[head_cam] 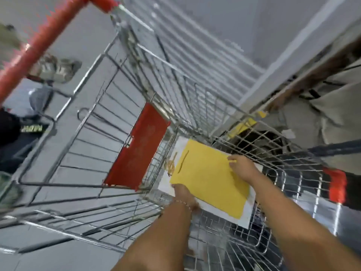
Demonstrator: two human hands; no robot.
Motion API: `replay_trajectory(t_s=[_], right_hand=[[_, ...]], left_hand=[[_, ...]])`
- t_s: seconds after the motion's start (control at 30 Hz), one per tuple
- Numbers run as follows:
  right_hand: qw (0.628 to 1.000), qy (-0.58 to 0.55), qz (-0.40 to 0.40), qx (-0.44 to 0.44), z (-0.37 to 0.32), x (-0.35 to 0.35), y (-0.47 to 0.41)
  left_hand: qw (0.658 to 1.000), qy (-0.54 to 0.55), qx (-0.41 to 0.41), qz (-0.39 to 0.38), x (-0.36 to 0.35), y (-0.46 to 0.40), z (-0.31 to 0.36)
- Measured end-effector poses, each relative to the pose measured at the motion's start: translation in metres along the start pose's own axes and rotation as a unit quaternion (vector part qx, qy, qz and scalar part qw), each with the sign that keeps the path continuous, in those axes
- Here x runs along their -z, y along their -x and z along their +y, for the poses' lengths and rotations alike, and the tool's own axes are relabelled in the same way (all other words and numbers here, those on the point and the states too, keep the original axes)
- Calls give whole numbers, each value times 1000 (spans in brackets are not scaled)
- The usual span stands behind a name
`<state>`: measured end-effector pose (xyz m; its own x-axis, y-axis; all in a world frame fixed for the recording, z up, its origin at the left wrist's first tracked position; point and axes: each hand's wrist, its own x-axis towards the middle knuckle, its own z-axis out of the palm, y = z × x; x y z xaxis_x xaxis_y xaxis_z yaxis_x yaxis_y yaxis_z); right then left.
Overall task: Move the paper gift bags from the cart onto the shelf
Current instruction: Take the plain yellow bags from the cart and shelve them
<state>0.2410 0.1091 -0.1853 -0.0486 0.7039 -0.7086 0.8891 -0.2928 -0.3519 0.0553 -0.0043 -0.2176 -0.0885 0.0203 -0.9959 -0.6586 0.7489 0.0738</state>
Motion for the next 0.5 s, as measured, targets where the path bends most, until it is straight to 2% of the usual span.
replay_trajectory(t_s=[0.13, 0.23, 0.3, 0.5], right_hand=[[996, 89, -20, -22, 12, -13, -40], [990, 132, -47, -29, 29, -21, -58], [988, 148, -38, -25, 35, -25, -64], [998, 59, 10, 10, 1, -8, -33]], left_hand=[[995, 42, 92, 19, -16, -26, 5], [997, 43, 70, 1, -20, -18, 5], [995, 49, 89, -10, -21, -18, 2], [994, 78, 82, 1, -20, -8, 2]])
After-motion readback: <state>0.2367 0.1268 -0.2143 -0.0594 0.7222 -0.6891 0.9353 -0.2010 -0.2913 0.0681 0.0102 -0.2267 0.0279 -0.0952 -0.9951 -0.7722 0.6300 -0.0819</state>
